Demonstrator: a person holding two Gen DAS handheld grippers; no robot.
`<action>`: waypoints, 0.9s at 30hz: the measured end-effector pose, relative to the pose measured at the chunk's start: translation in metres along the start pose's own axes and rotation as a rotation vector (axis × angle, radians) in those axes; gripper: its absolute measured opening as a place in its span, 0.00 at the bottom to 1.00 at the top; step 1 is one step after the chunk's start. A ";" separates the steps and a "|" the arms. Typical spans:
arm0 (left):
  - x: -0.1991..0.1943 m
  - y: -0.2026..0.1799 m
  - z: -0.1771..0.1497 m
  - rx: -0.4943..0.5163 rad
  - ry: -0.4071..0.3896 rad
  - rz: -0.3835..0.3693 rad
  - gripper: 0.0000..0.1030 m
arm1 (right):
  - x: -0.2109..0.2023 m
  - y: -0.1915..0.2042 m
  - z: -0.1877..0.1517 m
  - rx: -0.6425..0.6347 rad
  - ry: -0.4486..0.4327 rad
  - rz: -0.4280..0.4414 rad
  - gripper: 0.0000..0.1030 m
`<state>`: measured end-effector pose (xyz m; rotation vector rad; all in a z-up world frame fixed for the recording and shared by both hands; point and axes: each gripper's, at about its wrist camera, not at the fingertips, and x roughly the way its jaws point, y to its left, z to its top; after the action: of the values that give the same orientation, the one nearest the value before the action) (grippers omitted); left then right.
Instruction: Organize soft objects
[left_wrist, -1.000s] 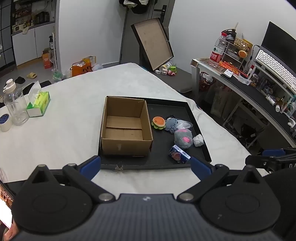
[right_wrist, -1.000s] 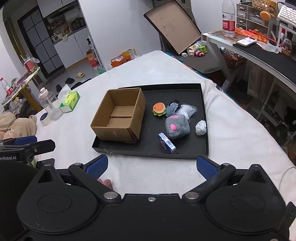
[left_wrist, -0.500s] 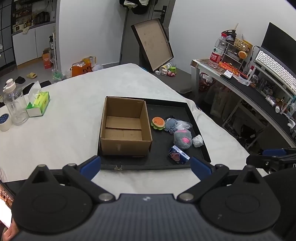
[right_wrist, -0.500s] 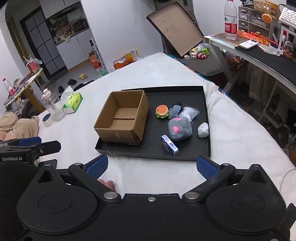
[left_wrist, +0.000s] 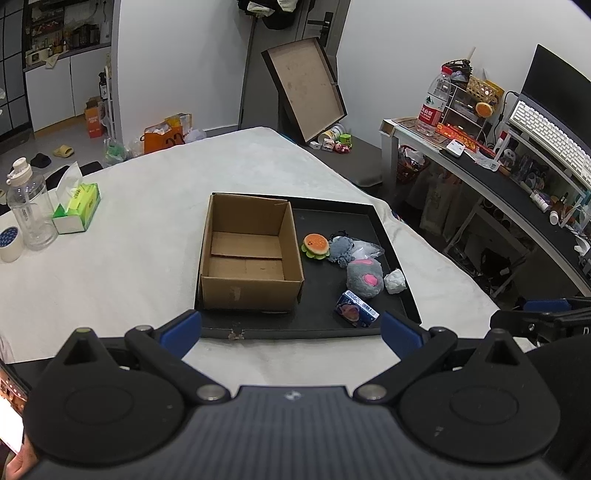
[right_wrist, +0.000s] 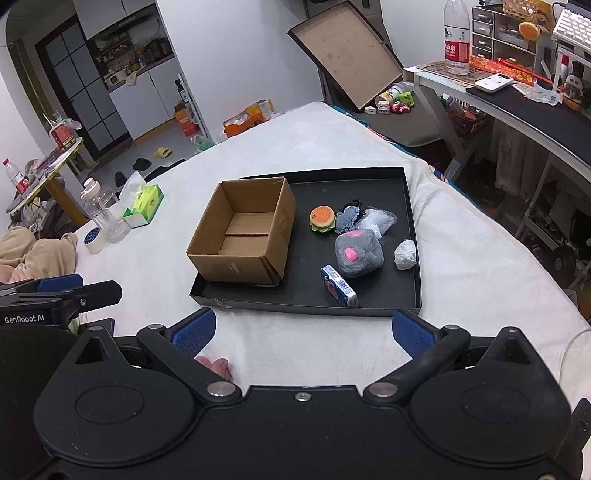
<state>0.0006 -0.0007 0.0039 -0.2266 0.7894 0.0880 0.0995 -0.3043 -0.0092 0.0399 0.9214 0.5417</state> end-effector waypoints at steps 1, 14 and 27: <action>0.000 0.000 0.000 0.000 0.000 0.000 1.00 | 0.000 0.000 0.000 0.000 -0.001 -0.001 1.00; 0.000 0.000 0.000 0.001 -0.001 0.000 1.00 | -0.001 0.001 -0.002 0.006 -0.001 -0.002 1.00; 0.000 0.000 0.000 0.002 -0.002 0.001 1.00 | -0.001 0.000 -0.001 0.008 -0.001 -0.001 1.00</action>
<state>0.0002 -0.0003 0.0040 -0.2237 0.7876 0.0886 0.0978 -0.3051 -0.0092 0.0465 0.9228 0.5371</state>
